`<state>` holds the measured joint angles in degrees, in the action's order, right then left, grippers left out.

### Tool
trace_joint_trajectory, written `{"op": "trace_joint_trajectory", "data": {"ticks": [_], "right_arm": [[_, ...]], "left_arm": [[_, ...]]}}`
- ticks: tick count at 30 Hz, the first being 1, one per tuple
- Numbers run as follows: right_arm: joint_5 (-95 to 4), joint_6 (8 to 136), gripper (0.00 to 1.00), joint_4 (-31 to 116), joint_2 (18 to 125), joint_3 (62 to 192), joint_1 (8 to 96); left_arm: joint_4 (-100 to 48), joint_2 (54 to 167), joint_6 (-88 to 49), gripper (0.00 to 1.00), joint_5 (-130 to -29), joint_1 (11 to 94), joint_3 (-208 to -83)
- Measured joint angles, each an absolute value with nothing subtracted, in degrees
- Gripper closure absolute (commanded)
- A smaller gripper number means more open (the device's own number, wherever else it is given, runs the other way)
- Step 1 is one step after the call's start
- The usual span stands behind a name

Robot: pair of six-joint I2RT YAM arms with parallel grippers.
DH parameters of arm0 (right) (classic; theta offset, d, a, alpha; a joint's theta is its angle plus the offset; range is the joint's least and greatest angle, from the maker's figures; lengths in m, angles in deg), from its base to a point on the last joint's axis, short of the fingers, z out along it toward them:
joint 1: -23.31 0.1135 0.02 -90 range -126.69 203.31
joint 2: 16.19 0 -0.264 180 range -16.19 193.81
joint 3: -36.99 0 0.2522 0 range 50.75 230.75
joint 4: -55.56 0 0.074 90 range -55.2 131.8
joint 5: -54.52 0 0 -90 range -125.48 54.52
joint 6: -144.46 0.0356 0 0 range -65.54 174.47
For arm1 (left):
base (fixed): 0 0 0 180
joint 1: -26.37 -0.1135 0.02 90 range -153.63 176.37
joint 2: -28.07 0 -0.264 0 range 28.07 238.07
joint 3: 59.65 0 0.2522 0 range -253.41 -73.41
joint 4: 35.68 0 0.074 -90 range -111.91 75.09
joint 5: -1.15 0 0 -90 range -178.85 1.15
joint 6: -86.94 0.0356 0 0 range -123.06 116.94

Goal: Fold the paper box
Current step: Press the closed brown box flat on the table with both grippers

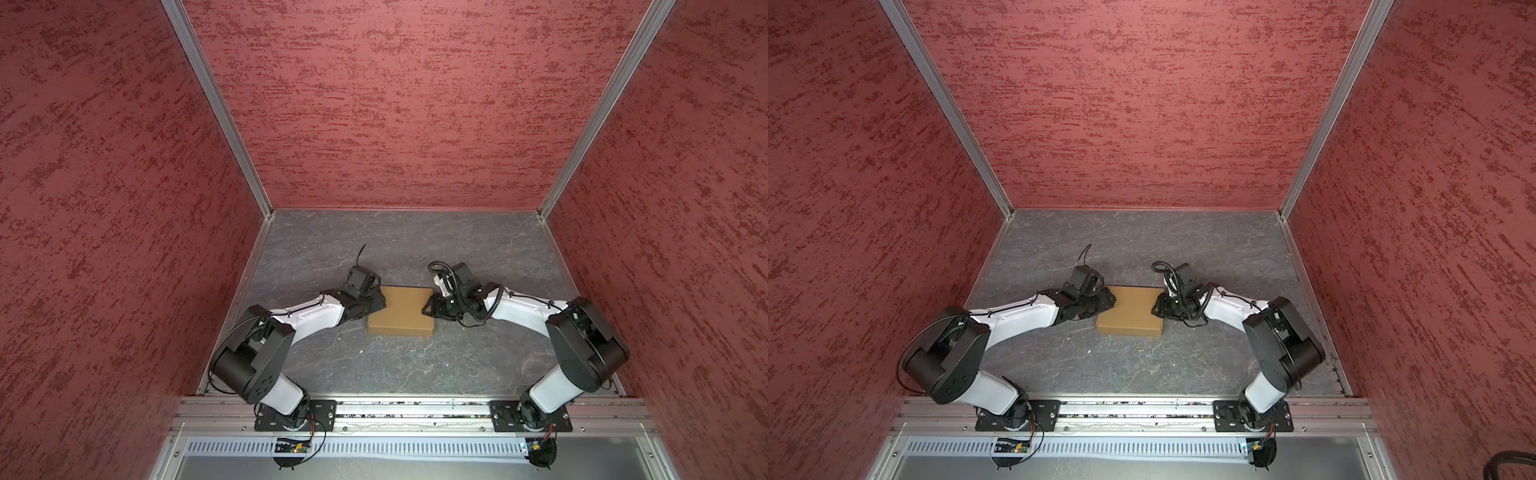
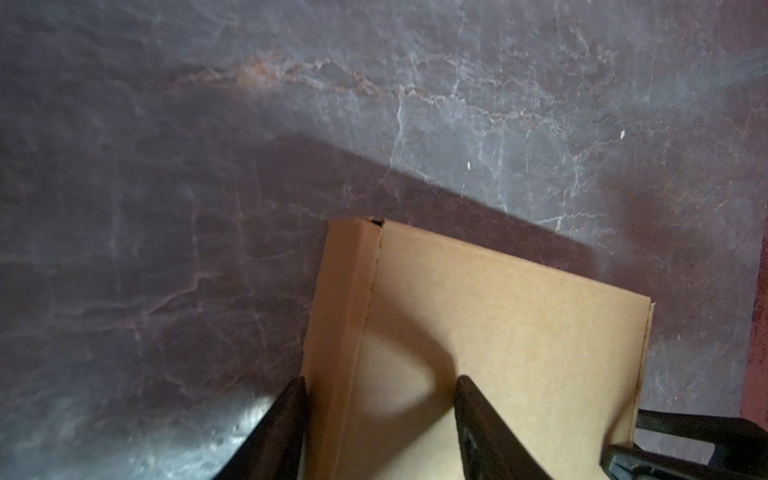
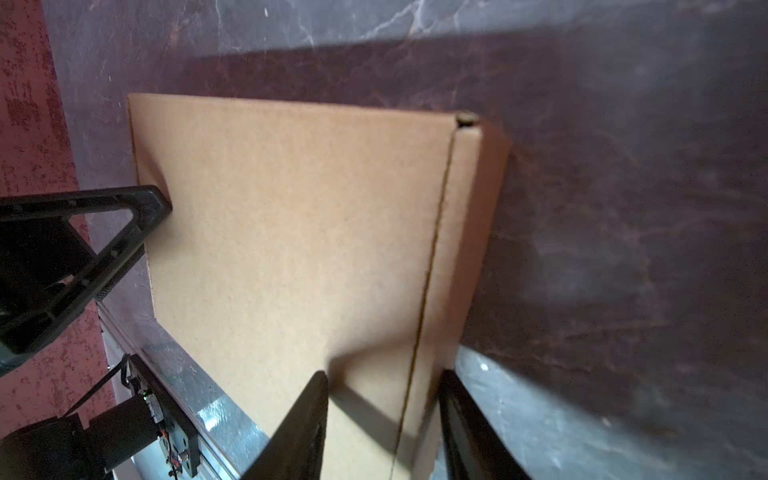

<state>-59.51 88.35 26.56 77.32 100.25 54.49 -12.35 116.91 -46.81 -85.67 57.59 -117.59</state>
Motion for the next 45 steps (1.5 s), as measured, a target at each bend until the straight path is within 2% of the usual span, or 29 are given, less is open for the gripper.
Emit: {"op": "trace_joint_trajectory", "data": {"ticks": [11, 20, 26, 45], "right_arm": [[-60.3, 87.4, 0.54, 27.0, 80.6, 103.5, 51.3], [-60.8, 87.0, 0.44, 27.2, 80.8, 103.6, 50.8], [-60.8, 86.8, 0.42, 27.2, 80.6, 103.6, 50.4], [-60.8, 85.6, 0.36, 26.8, 77.6, 104.5, 49.8]], "left_arm": [[-12.8, 120.8, -45.6, 0.43, -82.6, 55.4, -121.3], [-12.8, 121.2, -44.7, 0.42, -81.2, 54.9, -122.5], [-12.8, 121.2, -44.6, 0.41, -80.3, 54.9, -122.5], [-12.5, 120.2, -44.1, 0.29, -79.7, 54.6, -121.9]]}}
